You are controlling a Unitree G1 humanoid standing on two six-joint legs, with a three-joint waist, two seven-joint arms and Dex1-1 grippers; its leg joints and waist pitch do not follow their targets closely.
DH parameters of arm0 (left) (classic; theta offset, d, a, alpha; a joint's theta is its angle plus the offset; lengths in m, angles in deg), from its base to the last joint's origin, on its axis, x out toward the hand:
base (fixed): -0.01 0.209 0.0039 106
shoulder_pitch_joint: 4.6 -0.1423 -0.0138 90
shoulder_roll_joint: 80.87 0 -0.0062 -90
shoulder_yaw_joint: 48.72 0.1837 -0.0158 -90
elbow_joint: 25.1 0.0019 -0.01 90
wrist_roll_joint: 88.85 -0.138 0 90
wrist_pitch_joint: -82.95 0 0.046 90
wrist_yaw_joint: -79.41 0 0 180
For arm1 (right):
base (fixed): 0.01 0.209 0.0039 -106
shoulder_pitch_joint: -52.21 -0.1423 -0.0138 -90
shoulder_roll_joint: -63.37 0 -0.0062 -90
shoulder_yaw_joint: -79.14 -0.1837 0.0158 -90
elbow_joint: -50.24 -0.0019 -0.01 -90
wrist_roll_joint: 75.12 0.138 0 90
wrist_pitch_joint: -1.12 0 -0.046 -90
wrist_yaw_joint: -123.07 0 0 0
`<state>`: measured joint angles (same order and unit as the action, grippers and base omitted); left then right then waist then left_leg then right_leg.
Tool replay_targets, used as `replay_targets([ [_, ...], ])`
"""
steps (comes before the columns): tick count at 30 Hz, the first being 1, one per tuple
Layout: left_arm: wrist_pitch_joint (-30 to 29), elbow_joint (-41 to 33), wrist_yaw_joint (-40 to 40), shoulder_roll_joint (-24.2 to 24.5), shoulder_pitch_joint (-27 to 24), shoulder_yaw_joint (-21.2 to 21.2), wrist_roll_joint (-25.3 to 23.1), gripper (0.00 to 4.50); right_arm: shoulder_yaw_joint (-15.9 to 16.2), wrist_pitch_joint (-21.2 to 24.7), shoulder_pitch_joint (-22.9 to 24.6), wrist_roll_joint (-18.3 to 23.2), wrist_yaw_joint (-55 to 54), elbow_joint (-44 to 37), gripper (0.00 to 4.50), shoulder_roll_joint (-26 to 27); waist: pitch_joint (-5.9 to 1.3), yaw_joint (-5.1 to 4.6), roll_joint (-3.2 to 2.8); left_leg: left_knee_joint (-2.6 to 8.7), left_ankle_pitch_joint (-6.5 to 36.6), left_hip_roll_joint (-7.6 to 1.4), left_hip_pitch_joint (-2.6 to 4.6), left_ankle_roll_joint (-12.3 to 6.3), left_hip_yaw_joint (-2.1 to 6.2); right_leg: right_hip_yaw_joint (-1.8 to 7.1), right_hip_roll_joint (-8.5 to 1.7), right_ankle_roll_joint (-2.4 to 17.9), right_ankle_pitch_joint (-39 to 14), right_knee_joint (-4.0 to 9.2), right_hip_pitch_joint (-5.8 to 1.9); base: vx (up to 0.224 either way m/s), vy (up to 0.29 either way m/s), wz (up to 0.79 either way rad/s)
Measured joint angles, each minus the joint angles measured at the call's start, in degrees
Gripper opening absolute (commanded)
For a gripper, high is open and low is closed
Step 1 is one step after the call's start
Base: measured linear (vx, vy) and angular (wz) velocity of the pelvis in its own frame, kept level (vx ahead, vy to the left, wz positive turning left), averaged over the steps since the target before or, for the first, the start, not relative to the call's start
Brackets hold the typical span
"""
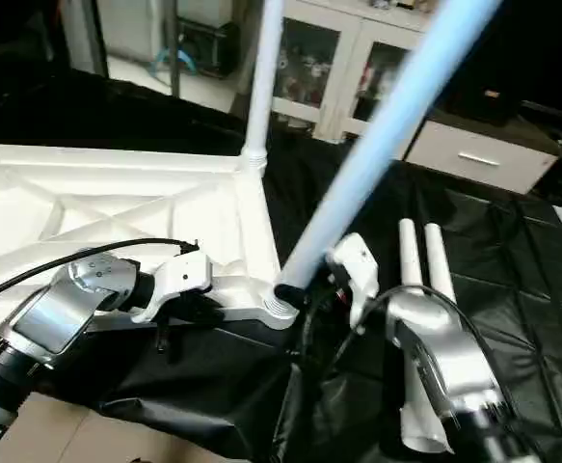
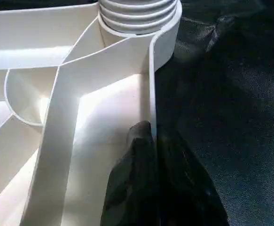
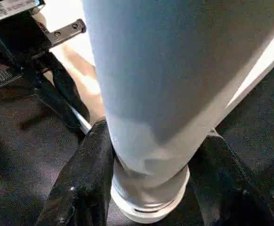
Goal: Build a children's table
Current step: Insert table leg to table base
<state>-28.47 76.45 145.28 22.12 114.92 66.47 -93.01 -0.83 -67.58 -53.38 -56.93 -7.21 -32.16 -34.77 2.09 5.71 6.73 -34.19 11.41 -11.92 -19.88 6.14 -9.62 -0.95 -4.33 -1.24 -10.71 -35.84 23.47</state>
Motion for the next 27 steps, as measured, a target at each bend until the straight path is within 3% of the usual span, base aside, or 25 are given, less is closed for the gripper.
replay_targets([
  [3, -0.11, 0.46, -0.22, 0.00, -0.08, 0.00, -0.10, 0.00, 0.69, 0.63, -1.47, -0.87, -0.37, 1.88, 1.86, 1.09, -0.24, -0.25, 0.32, 0.00, 0.00, 0.00, 0.04, 0.00, 0.11, -0.06, 0.01, -0.06, -0.04, 0.05, -0.09, 0.000, 0.000, 0.00],
  [8, -0.27, 0.73, -0.49, 0.13, -0.10, 0.00, -0.15, 0.00, 1.12, 0.60, -2.96, -1.21, -0.54, 4.19, 1.86, 2.25, -0.25, -0.98, 0.34, 0.00, 0.01, 0.01, 0.39, 0.00, 0.54, -0.22, 0.00, -0.07, -0.05, 0.52, -0.45, 0.000, 0.000, 0.00],
  [15, -0.51, 0.73, -0.94, 0.39, -0.12, 0.00, -0.22, 0.00, 1.16, 0.59, -3.15, -2.04, -1.17, 4.39, 1.86, 3.05, -0.24, -0.98, 0.30, 0.00, 0.02, 0.00, 0.62, 0.02, 1.24, -1.19, -0.17, -0.04, -0.02, 0.93, -0.65, 0.000, 0.000, 0.00],
  [27, 0.75, 0.71, -0.84, 1.02, -0.01, 0.72, -1.62, 0.00, 1.15, -0.39, -2.55, -2.05, -1.70, 4.38, 1.86, 3.35, -0.26, -0.89, 0.11, 0.28, 0.03, 0.01, 0.84, 0.03, 1.34, -1.30, -0.17, 0.01, 0.01, 0.95, -0.74, 0.000, 0.000, 0.00],
])
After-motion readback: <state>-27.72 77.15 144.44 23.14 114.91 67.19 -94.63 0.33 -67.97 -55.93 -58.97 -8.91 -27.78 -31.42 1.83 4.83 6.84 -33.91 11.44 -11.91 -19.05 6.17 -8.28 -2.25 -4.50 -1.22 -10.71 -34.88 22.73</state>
